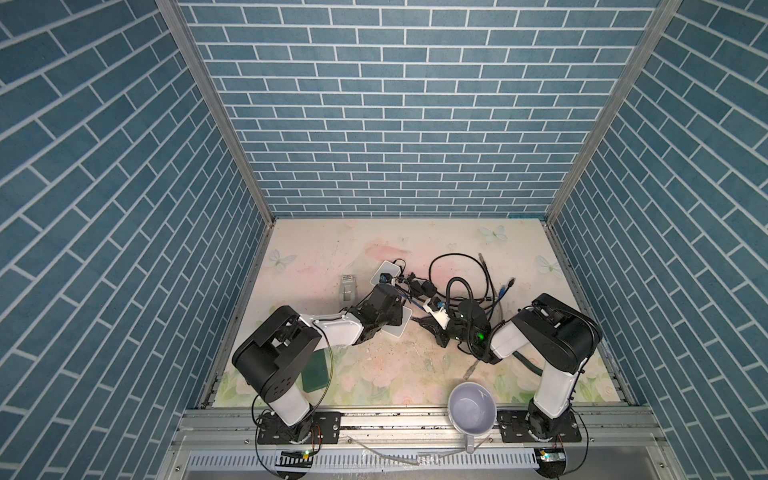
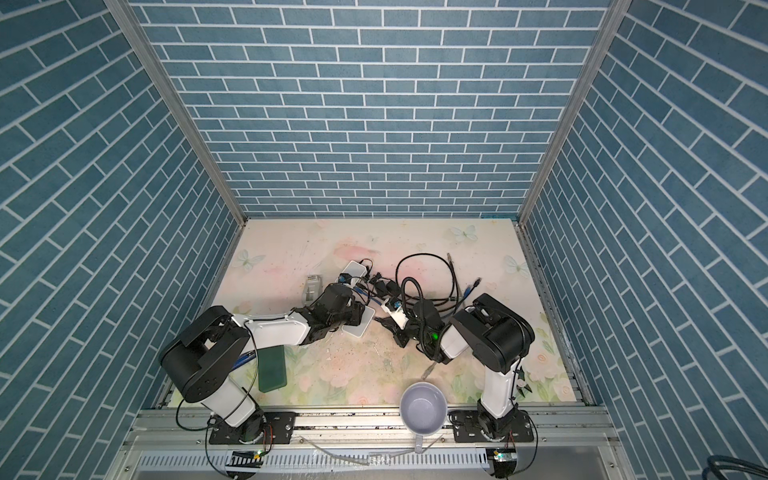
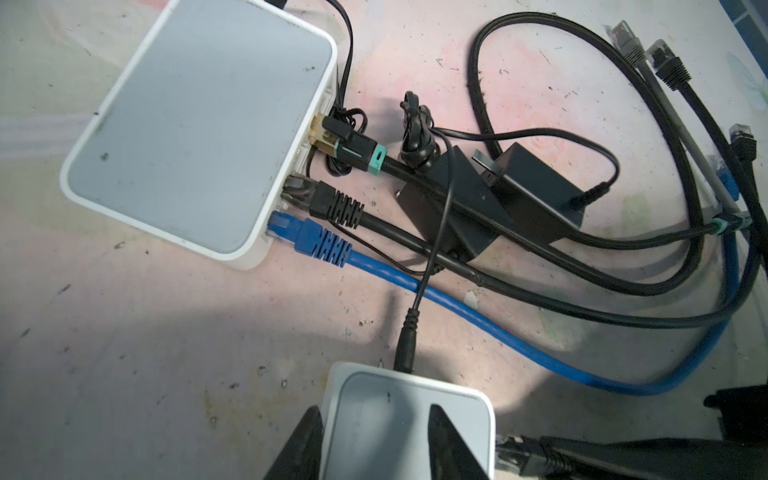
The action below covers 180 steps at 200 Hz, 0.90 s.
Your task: Insert the plug into the switch port
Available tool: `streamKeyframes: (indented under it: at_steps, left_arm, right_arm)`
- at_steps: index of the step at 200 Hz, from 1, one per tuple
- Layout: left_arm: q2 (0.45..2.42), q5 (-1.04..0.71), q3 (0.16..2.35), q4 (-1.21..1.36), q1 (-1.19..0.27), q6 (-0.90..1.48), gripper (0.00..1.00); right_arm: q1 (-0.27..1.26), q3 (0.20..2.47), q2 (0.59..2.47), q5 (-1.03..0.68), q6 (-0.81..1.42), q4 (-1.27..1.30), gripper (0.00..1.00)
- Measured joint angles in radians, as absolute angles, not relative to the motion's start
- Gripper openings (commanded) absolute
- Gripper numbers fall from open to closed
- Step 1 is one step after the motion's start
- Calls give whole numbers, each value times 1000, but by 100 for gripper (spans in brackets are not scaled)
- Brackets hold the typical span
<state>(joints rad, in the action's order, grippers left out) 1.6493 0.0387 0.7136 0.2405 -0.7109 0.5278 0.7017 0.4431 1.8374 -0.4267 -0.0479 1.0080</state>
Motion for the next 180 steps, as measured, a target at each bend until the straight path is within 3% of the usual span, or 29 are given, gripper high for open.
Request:
streamKeyframes:
  at_steps: [116, 180]
  left_arm:
    - [1678, 38, 729, 261, -711, 531, 43]
    - [1678, 15, 731, 260, -711, 525, 44]
  right_arm:
    - [699, 419, 1859, -414, -12, 1105, 0]
    - [699, 448, 1805, -406, -46, 904, 0]
